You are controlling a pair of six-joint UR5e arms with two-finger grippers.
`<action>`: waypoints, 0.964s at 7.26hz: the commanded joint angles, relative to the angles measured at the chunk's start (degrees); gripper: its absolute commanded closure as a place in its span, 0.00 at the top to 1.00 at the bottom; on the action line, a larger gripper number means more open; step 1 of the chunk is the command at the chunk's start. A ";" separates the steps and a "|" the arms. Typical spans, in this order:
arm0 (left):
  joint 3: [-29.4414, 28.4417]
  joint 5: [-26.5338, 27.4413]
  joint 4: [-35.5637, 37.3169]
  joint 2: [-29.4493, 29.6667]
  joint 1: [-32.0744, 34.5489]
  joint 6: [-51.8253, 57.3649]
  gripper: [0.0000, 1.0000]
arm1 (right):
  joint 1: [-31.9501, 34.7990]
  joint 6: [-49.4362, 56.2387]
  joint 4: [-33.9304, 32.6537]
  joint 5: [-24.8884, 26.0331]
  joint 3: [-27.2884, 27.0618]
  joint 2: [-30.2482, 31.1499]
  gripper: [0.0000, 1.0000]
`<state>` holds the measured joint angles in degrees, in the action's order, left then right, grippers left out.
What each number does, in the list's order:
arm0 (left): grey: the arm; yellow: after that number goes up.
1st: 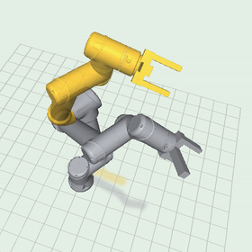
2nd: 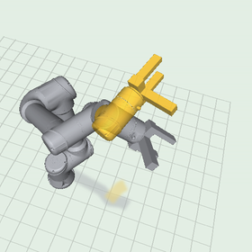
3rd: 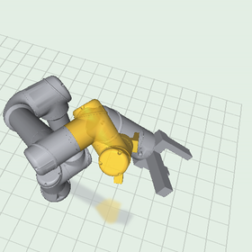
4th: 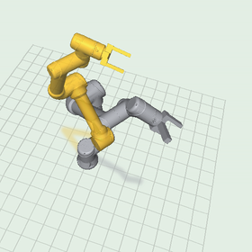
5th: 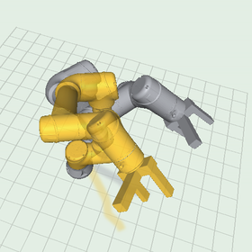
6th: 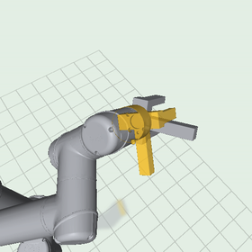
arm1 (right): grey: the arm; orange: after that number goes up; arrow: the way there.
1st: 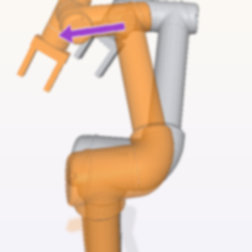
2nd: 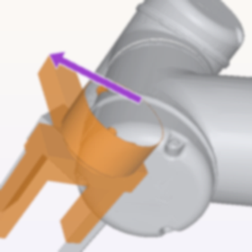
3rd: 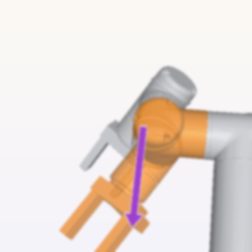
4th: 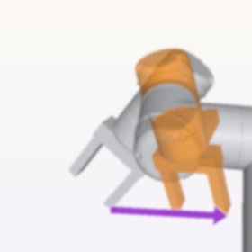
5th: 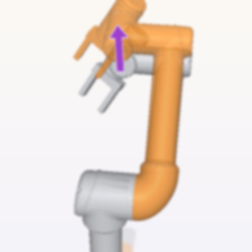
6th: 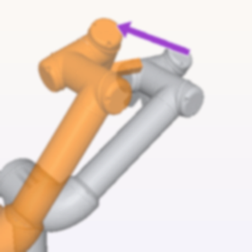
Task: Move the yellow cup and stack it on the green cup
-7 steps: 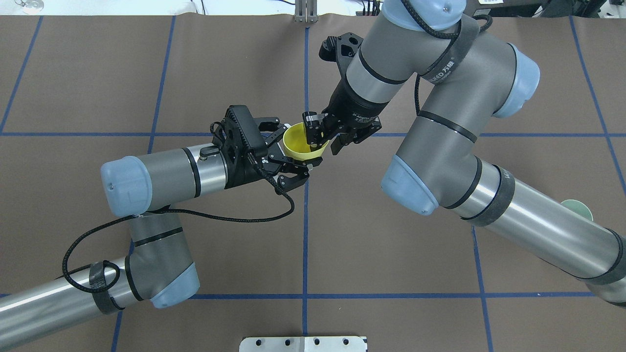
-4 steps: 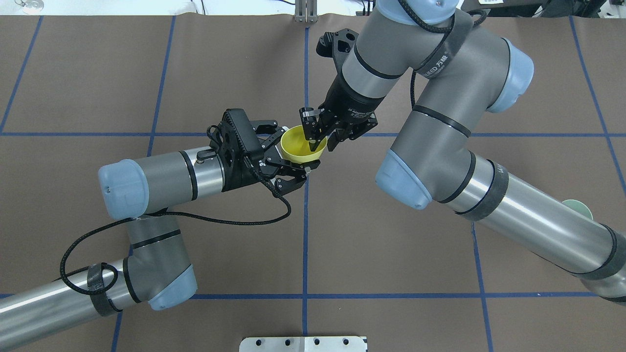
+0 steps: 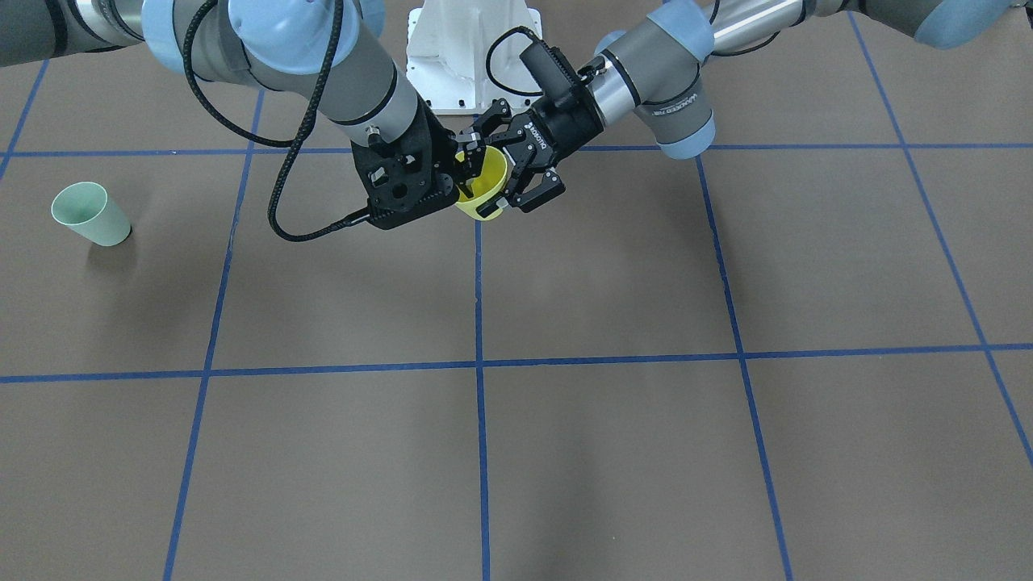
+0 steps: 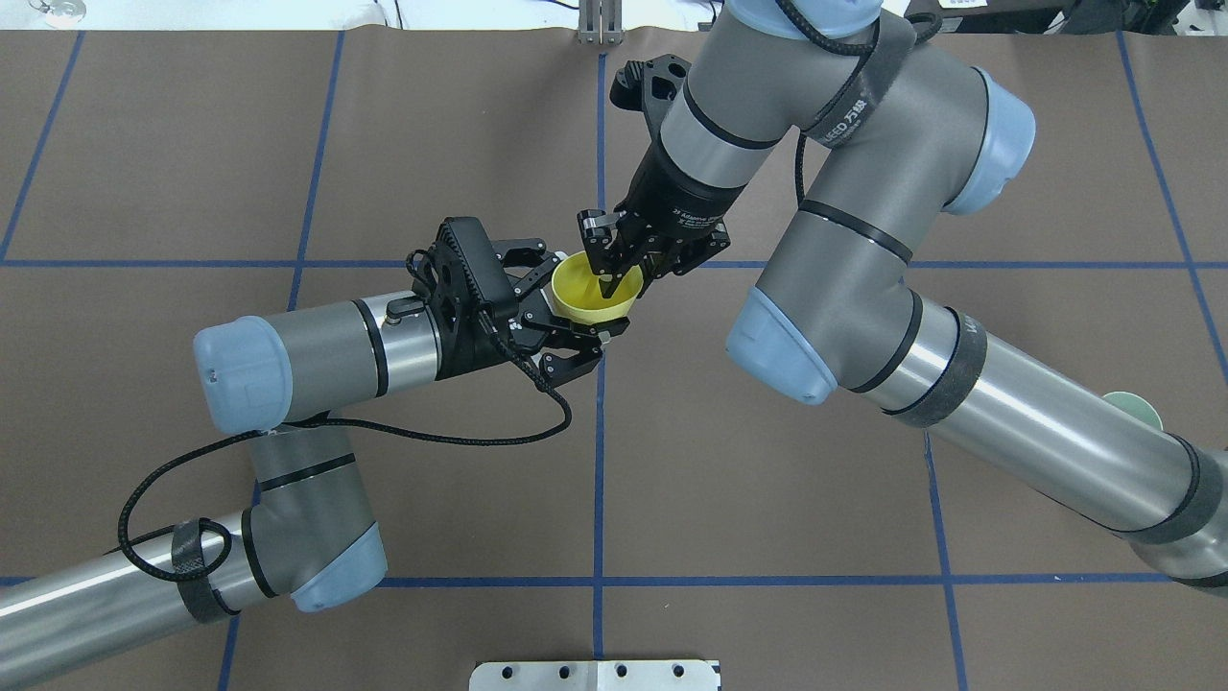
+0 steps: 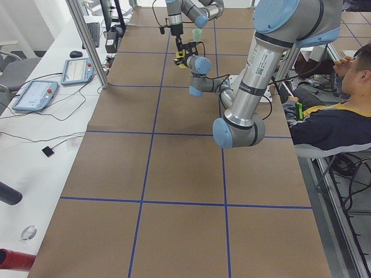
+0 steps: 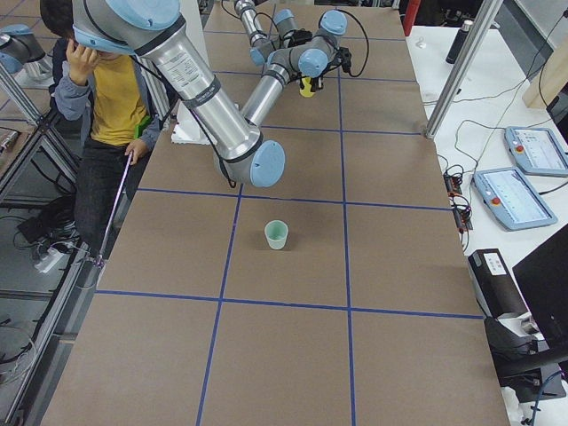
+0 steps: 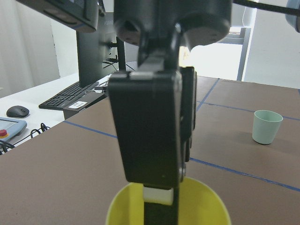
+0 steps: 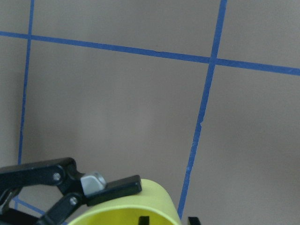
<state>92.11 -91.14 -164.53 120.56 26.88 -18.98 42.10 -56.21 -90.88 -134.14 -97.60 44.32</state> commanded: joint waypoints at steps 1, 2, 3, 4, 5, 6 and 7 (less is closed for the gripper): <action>0.00 0.00 0.00 0.03 -0.24 0.00 0.37 | 0.17 0.49 0.00 -0.07 -0.05 0.06 0.09; 0.00 0.00 -0.09 0.03 -0.25 0.00 0.55 | 0.52 0.49 0.00 0.01 -0.05 0.15 0.00; 0.00 0.00 -0.09 0.03 -0.25 0.00 0.71 | 0.53 0.32 0.00 0.62 -0.05 0.24 0.00; 0.00 0.00 -0.09 0.11 -0.25 0.00 0.91 | 0.70 0.31 0.00 1.24 -0.05 0.41 0.00; 0.00 0.00 0.00 0.03 -0.25 0.00 0.99 | 0.79 -0.03 0.09 1.68 -0.13 0.59 0.00; -0.09 0.00 0.00 0.03 -0.25 0.00 0.99 | 1.14 -0.04 0.00 1.69 -0.22 0.76 0.00; -0.26 0.00 -0.09 0.03 -0.25 0.00 0.99 | 1.66 -0.04 0.00 1.60 -0.31 0.77 0.00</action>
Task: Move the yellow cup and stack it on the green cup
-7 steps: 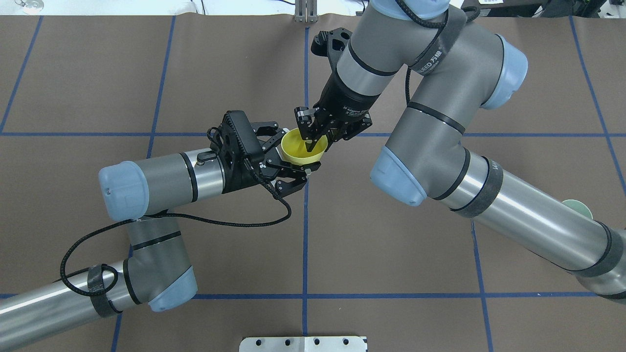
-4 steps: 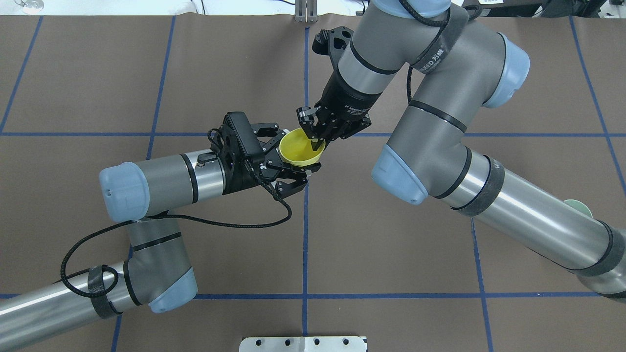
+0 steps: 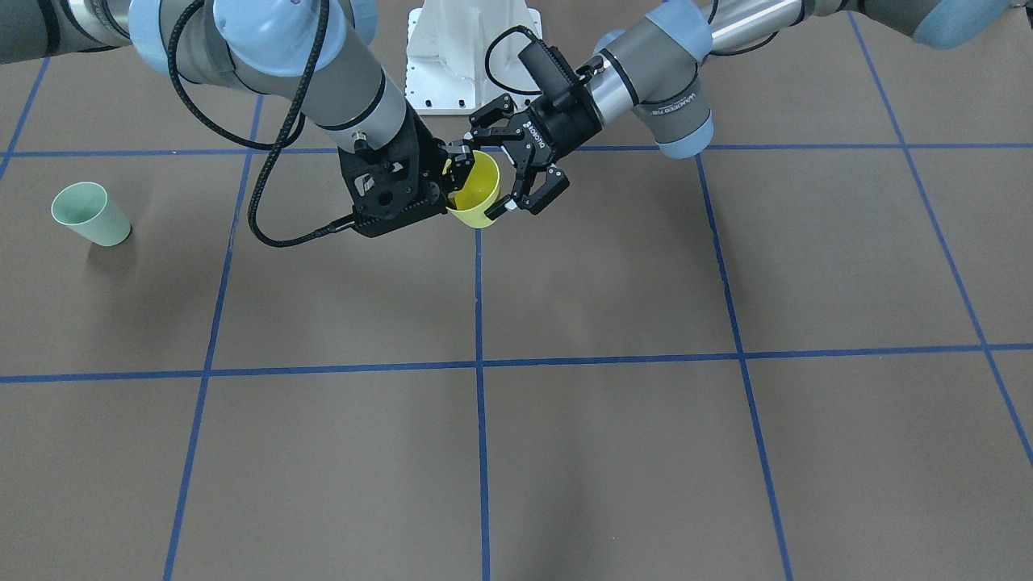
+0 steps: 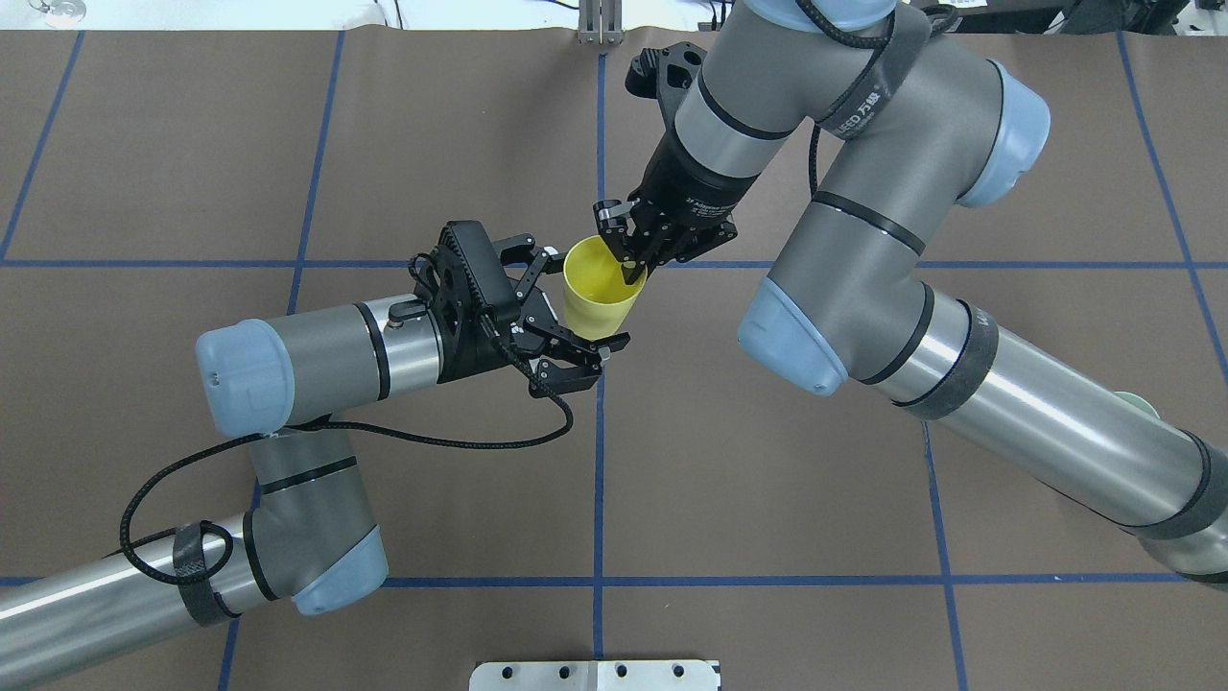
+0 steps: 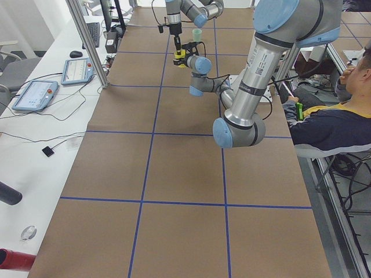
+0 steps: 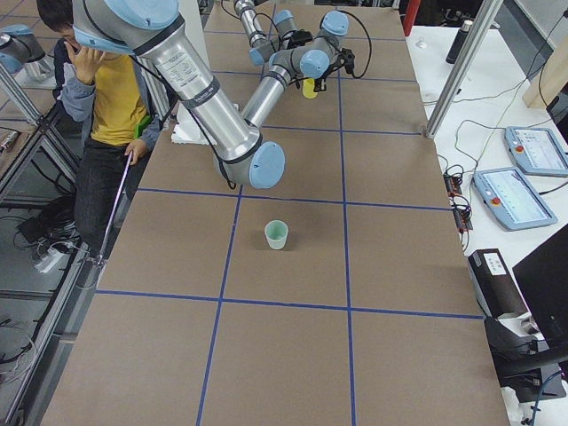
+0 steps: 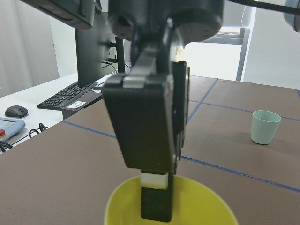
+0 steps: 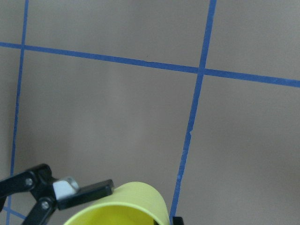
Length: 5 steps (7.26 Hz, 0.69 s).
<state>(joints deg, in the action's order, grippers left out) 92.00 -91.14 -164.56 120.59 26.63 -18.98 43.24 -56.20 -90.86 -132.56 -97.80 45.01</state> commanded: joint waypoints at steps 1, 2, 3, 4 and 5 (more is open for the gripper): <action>-0.16 -0.01 0.03 -0.01 0.00 0.00 0.99 | 1.58 -0.05 -0.02 0.02 -0.11 0.43 0.00; -0.16 -0.01 0.12 -0.01 0.00 0.00 0.99 | 3.15 -0.14 -0.02 0.11 -0.54 1.48 0.00; -0.25 -0.01 0.12 -0.01 0.00 0.00 0.99 | 5.17 -0.05 -0.02 0.11 -0.63 2.01 0.00; -0.42 0.08 0.20 -0.01 0.00 0.00 0.99 | 7.63 -0.14 -0.02 0.20 -0.64 3.14 0.00; -0.42 0.17 0.55 0.08 0.09 -0.09 0.99 | 10.52 -0.05 -0.02 0.72 -0.90 4.81 0.00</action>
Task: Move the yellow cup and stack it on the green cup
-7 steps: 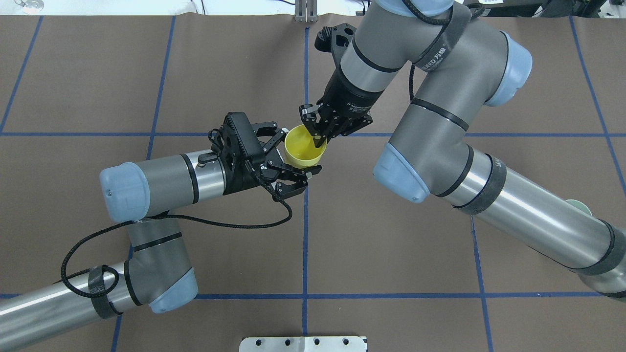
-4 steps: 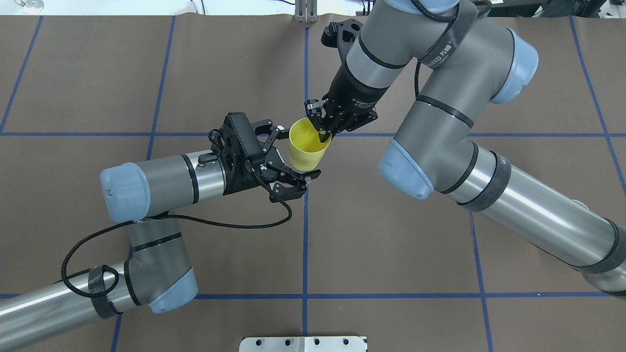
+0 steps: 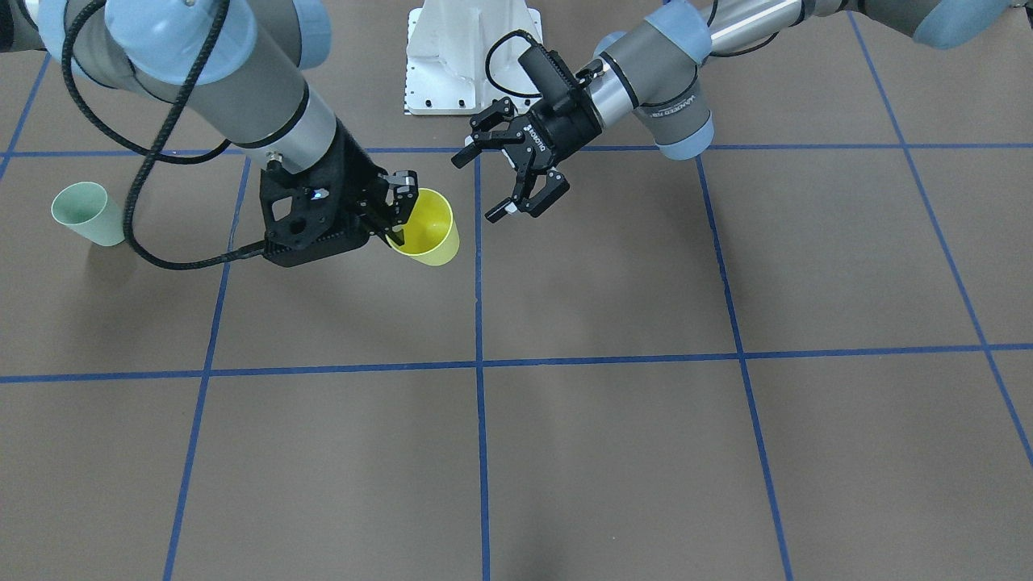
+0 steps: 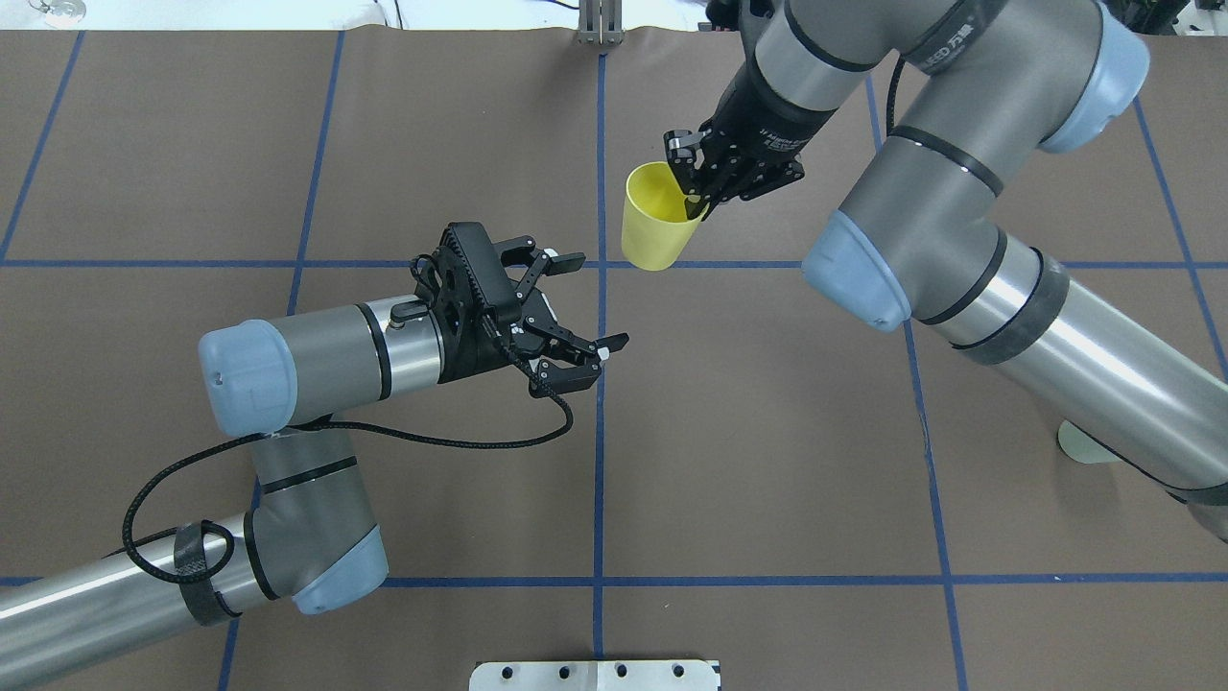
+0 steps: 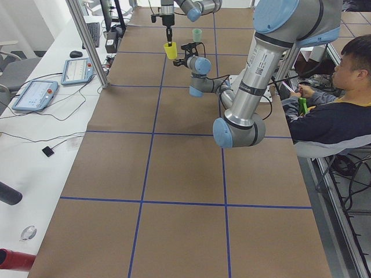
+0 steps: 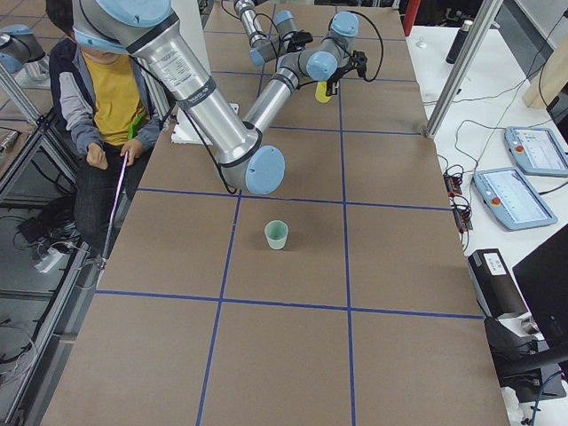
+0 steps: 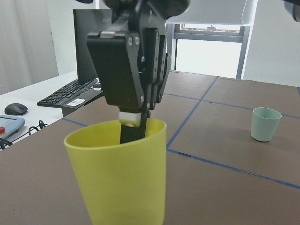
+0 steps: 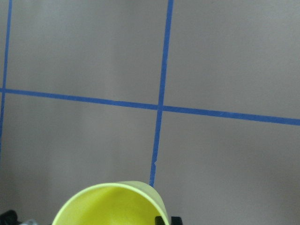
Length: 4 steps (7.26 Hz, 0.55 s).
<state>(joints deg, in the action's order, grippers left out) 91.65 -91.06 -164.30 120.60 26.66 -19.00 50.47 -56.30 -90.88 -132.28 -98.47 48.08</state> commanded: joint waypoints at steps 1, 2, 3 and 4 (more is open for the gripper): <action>0.02 0.18 0.91 0.07 0.41 -0.16 0.99 | 5.66 0.40 0.00 0.79 -0.84 4.11 0.00; -0.07 0.01 1.96 -0.54 1.37 -0.16 0.99 | 8.65 0.92 0.00 0.97 -1.19 6.30 0.00; 0.11 -0.17 6.06 -1.06 2.43 -0.16 0.99 | 10.33 3.63 0.00 0.97 -2.24 7.98 0.00; 0.37 -0.34 12.02 -1.07 3.83 -0.42 0.99 | 12.09 5.22 0.00 0.97 -3.21 10.26 0.00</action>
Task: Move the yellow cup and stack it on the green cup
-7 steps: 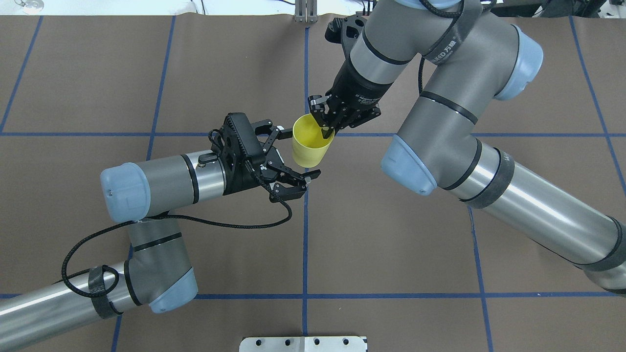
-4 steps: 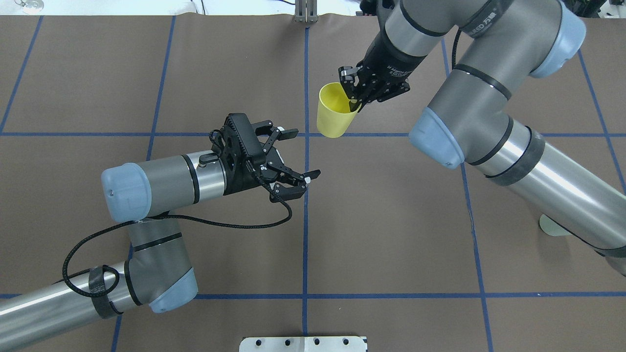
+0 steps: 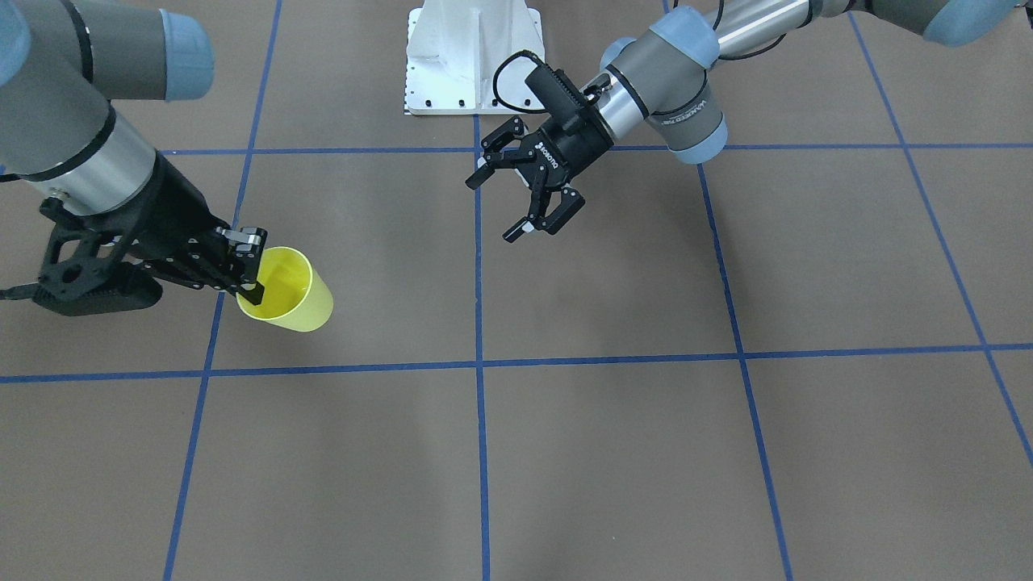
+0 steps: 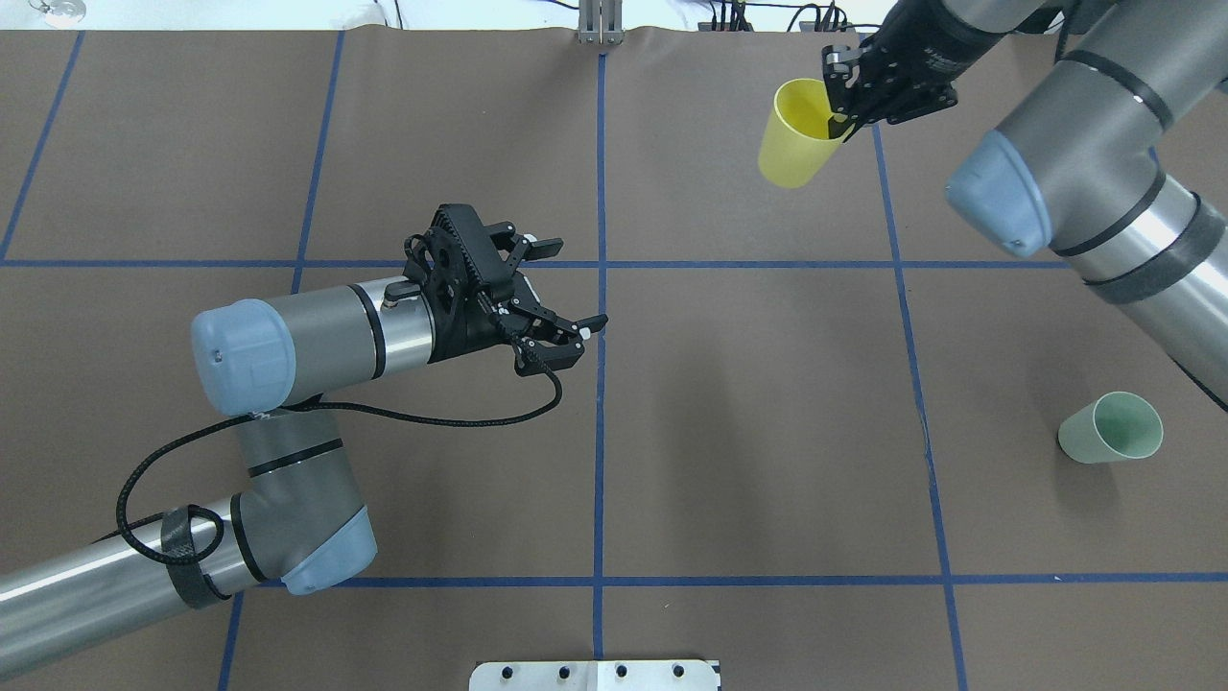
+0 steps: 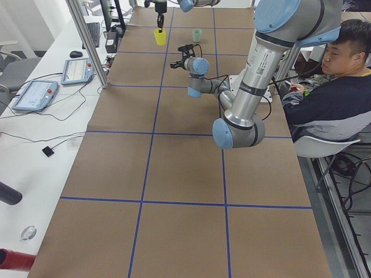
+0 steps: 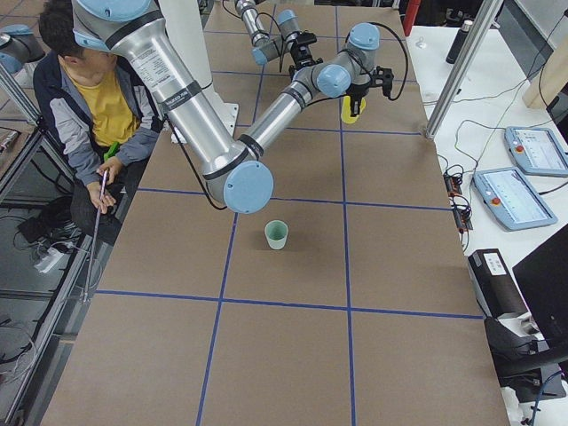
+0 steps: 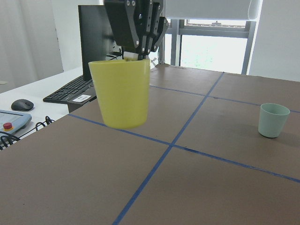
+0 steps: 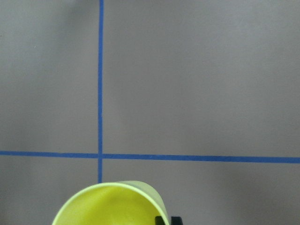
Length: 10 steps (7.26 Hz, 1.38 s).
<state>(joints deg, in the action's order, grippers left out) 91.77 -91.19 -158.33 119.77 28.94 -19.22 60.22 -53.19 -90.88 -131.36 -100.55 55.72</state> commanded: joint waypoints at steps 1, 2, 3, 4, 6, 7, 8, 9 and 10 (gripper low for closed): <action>0.60 -0.56 12.81 -0.15 3.73 -0.30 0.99 | 3.41 3.70 0.00 0.40 -1.83 4.29 0.00; 0.69 -0.74 18.70 -0.41 5.67 -0.56 0.99 | 4.37 5.63 0.00 1.18 -2.62 5.96 0.00; 0.69 -1.26 24.07 -2.24 8.04 -0.56 0.99 | 5.17 5.65 0.00 1.54 -4.20 7.89 0.00; 0.69 -5.10 30.30 -3.83 11.89 -0.56 0.99 | 5.78 5.82 0.00 1.63 -5.08 9.13 0.00; 0.78 -13.36 42.71 -5.94 19.80 -0.03 1.00 | 6.58 7.83 0.09 1.63 -6.22 11.41 0.00; 1.04 -16.01 46.32 -7.87 23.23 -0.03 1.00 | 7.45 9.84 0.00 1.63 -7.63 13.86 0.00; 2.44 -20.30 50.54 -10.67 27.79 -0.03 1.00 | 8.50 10.47 0.00 1.63 -8.60 16.15 0.00; 4.02 -25.39 53.89 -13.74 33.06 0.84 1.00 | 9.30 12.22 0.00 1.63 -9.74 18.35 0.00; 4.90 -26.65 54.62 -17.69 37.20 10.16 1.00 | 10.18 15.11 0.09 1.63 -11.05 20.81 0.00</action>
<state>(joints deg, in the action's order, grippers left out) 95.26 -114.40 -106.23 106.62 60.38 -16.46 69.26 -41.11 -90.86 -129.73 -109.99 73.45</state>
